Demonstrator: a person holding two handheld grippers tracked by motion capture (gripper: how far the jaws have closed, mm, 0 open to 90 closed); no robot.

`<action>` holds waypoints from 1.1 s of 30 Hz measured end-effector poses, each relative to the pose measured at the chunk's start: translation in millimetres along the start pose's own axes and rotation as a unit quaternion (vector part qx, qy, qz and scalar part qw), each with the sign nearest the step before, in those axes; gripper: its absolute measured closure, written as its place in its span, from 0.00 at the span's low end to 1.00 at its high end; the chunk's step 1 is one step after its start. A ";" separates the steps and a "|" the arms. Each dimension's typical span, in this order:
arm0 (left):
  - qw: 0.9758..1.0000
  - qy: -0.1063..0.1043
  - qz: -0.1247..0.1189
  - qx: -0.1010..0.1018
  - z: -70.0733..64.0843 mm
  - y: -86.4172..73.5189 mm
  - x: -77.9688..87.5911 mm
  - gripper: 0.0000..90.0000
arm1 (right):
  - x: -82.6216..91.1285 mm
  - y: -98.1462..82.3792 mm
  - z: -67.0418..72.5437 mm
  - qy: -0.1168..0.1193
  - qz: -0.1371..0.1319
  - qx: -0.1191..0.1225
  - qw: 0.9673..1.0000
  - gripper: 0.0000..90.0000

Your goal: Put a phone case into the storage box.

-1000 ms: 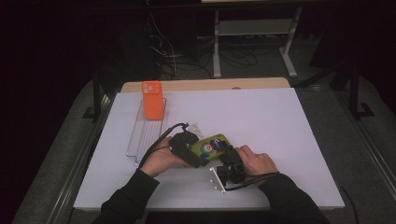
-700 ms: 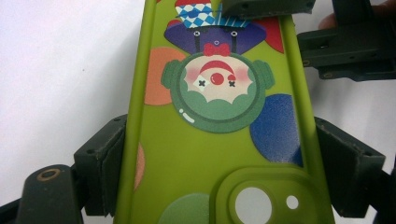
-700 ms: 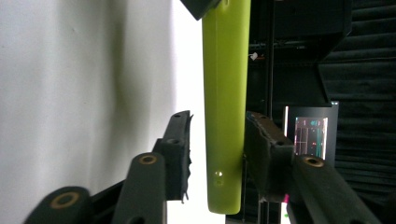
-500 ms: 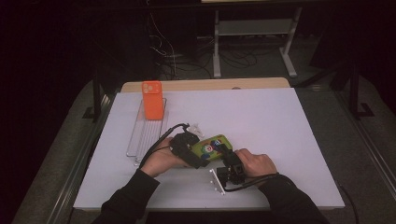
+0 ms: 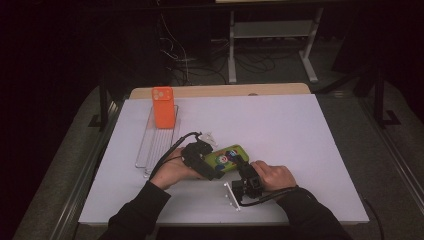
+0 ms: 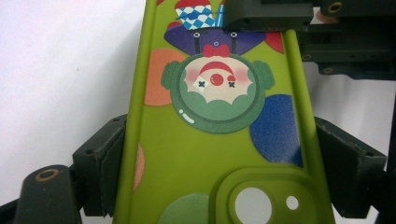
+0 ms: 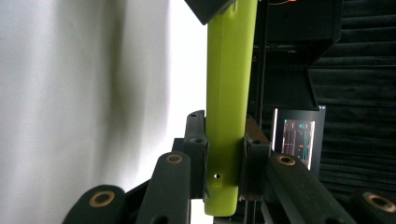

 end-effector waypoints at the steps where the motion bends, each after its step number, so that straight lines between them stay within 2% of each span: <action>1: 1.000 0.004 0.000 -0.003 0.7 0.2 0.7 0.15 | 0.0 -0.1 -0.4 0.000 0.000 -0.002 1.000 0.84; 2: 1.000 0.008 -0.007 -0.005 1.5 1.1 0.6 0.14 | 0.0 -0.4 -0.9 -0.001 0.000 -0.003 1.000 0.84; 4: 1.000 0.002 -0.017 0.009 -0.2 2.5 -0.5 0.07 | -0.3 -2.8 -1.0 0.004 0.006 -0.004 1.000 0.84; 6: 1.000 0.006 -0.008 0.000 2.3 1.0 1.7 0.02 | -1.1 -6.1 -1.8 0.005 0.009 -0.012 1.000 0.84; 7: 1.000 0.007 -0.020 0.011 1.8 2.6 0.9 0.01 | -1.8 -8.2 -1.8 0.007 0.012 -0.014 1.000 0.84; 8: 1.000 0.009 -0.013 0.002 4.1 1.3 2.4 0.00 | -2.4 -10.9 -2.5 0.006 0.014 -0.019 1.000 0.84; 9: 1.000 0.010 -0.021 0.011 3.6 2.6 2.2 0.00 | -3.4 -13.7 -3.3 0.006 0.016 -0.023 1.000 0.84; 11: 1.000 0.012 -0.024 0.014 4.8 2.8 3.3 0.00 | -4.6 -20.6 -3.9 0.011 0.025 -0.031 0.999 0.84; 12: 1.000 0.015 -0.018 0.004 7.2 1.6 4.9 0.00 | -4.9 -23.7 -4.3 0.014 0.028 -0.036 0.999 0.84; 13: 0.999 0.014 -0.028 0.017 6.3 3.2 4.3 0.00 | -5.0 -26.9 -4.5 0.019 0.031 -0.043 0.998 0.84; 15: 0.999 0.020 -0.025 0.009 9.7 2.2 6.7 0.00 | -6.1 -33.4 -5.2 0.026 0.036 -0.048 0.998 0.84; 16: 0.999 0.021 -0.027 0.011 10.2 2.6 7.2 0.00 | -6.4 -36.7 -6.2 0.029 0.038 -0.073 0.996 0.84; 19: 0.999 0.028 -0.038 0.020 12.7 4.4 9.1 0.00 | -7.4 -43.6 -6.5 0.049 0.041 -0.116 0.991 0.84; 20: 0.999 0.028 -0.041 0.020 13.4 5.1 9.8 0.00 | -7.9 -45.6 -6.3 0.057 0.041 -0.133 0.989 0.84; 21: 0.999 0.032 -0.039 0.015 15.2 4.6 10.7 0.00 | -7.8 -47.9 -7.1 0.055 0.043 -0.150 0.986 0.84; 23: 0.998 0.031 -0.044 0.026 15.3 4.9 11.0 0.00 | -8.5 -49.7 -6.9 0.075 0.039 -0.189 0.978 0.84; 24: 0.998 0.034 -0.043 0.024 16.7 4.6 11.8 0.00 | -9.0 -50.1 -6.9 0.079 0.039 -0.209 0.974 0.84; 25: 0.998 0.035 -0.046 0.027 16.9 5.2 11.7 0.00 | -9.4 -51.7 -8.0 0.085 0.038 -0.214 0.972 0.84; 26: 0.998 0.034 -0.048 0.031 16.6 5.5 11.8 0.00 | -9.9 -52.5 -8.2 0.096 0.034 -0.228 0.968 0.84; 27: 0.997 0.032 -0.057 0.035 16.0 7.3 11.3 0.00 | -9.3 -52.0 -7.9 0.104 0.032 -0.255 0.961 0.84; 29: 0.997 0.032 -0.058 0.034 15.9 7.5 11.6 0.00 | -9.1 -51.8 -7.8 0.115 0.033 -0.301 0.946 0.84; 30: 0.997 0.033 -0.058 0.036 15.6 7.7 11.7 0.00 | -9.4 -52.3 -8.1 0.124 0.029 -0.314 0.941 0.84; 31: 0.998 0.034 -0.053 0.027 16.8 6.9 12.4 0.00 | -9.4 -53.3 -8.7 0.132 0.029 -0.327 0.935 0.84; 32: 0.998 0.036 -0.049 0.015 18.3 6.6 13.1 0.00 | -9.6 -53.7 -8.9 0.140 0.027 -0.344 0.928 0.84; 33: 0.998 0.037 -0.048 0.023 17.6 6.2 13.2 0.00 | -10.6 -54.5 -10.0 0.145 0.024 -0.357 0.922 0.84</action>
Point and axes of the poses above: each handheld gripper's, and its own axes: x roughly backward along the jaws, y roughly out of its top, z roughly to its left, the point moved 9 cm from there along -x, roughly forward along the jaws, and after that the axes turned 2 degrees about z, right-handed, at the moved point
